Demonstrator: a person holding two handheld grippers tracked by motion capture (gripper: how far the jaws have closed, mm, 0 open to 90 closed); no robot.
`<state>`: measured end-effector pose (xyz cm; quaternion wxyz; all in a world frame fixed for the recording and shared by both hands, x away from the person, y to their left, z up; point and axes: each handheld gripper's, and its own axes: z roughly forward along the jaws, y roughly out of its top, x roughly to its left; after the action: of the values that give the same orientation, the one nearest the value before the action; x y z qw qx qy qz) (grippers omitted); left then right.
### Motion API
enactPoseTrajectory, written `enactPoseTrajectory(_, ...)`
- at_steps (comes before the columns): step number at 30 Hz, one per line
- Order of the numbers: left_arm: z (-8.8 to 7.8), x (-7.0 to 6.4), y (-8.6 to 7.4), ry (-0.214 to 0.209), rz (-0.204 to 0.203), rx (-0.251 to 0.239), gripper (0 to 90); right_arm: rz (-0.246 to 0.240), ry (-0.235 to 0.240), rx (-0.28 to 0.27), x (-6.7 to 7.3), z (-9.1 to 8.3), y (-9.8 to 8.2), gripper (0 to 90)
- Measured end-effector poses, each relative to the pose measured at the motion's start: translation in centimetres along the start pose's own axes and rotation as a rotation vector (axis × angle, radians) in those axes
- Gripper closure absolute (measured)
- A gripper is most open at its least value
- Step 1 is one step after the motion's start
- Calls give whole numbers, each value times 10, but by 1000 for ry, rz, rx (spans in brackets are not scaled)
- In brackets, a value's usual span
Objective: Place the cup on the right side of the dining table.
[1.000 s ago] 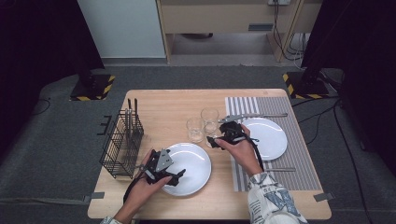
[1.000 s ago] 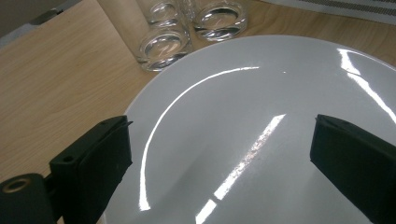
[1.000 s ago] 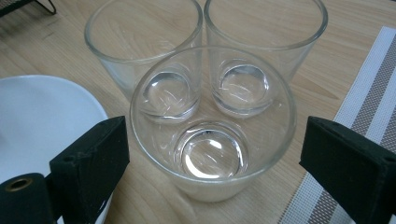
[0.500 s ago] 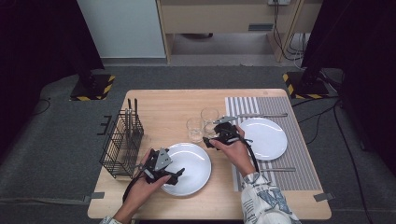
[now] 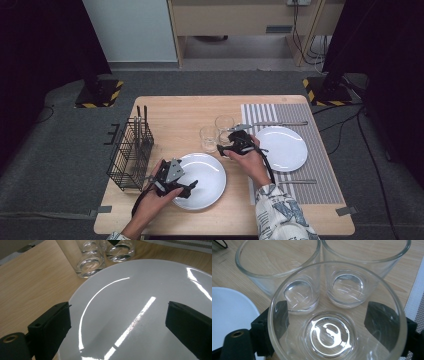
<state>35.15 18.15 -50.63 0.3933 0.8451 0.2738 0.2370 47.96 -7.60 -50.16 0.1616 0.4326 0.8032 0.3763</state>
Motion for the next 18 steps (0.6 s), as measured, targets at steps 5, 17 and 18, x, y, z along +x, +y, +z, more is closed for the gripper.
enactPoseTrajectory(5,0,0,0,0,2,2,56,-18,-23,4,2,0,0,193)
enactPoseTrajectory(17,-1,0,0,2,-3,1,57,-18,-24,10,7,-14,7,195)
enactPoseTrajectory(18,-1,0,0,2,-6,0,56,-24,-27,16,6,-17,8,196)
